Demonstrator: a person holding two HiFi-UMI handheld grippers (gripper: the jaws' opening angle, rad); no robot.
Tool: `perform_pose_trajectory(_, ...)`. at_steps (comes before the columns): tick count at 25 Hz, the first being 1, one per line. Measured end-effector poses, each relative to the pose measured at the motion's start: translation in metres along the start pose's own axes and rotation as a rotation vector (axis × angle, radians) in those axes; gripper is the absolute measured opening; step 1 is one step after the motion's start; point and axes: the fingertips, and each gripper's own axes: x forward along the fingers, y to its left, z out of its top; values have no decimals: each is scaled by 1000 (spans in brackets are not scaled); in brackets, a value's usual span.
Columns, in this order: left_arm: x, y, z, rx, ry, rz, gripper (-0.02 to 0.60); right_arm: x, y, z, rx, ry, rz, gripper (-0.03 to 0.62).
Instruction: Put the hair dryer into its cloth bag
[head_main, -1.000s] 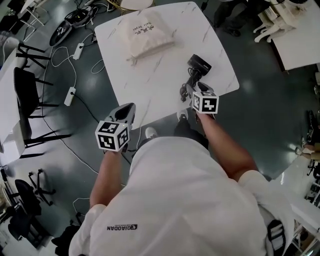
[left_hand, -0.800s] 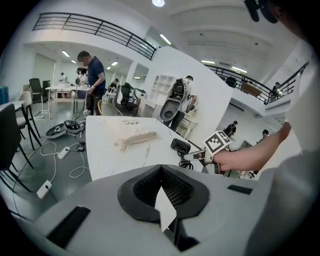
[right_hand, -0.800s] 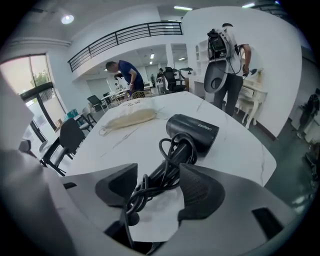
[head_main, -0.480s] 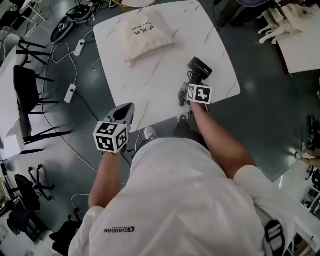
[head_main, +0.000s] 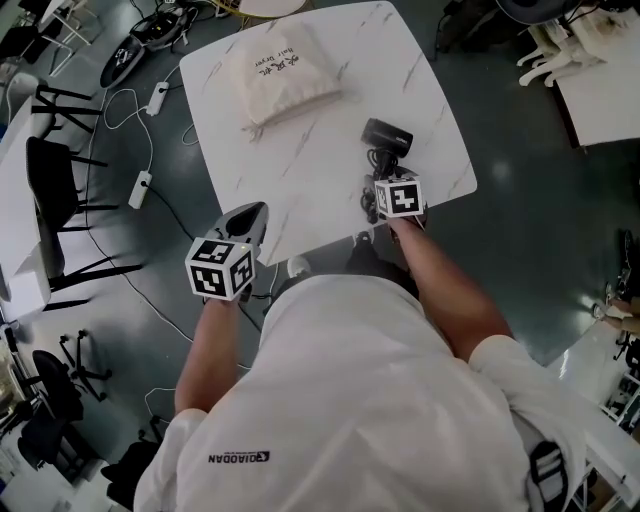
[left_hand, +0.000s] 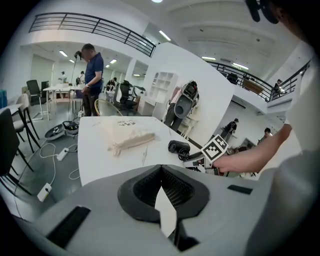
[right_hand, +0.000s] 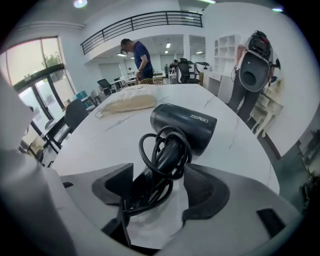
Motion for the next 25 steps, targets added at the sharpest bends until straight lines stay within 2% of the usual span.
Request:
perform_pose_trajectory(5,19,-13,13,13,2,-13,26,-6,-19,-9,-110,-4,-15,310)
perform_pose_trajectory(11,37,-22,24,23,19,5,26,-1,-38,-20,-108,14,10,319)
perform_pose_trajectory(15,50,-14,39,39,11,63,26,10,-37,-18,-175,18,72,316)
perform_pose_trajectory(21,75,3,58,91,7,161,26,17,-42,-21,-206,34,150,257)
perform_pose_trajectory(25,87,-2,67,112,16,203,26,6,-45,-17,-213,5,250,236)
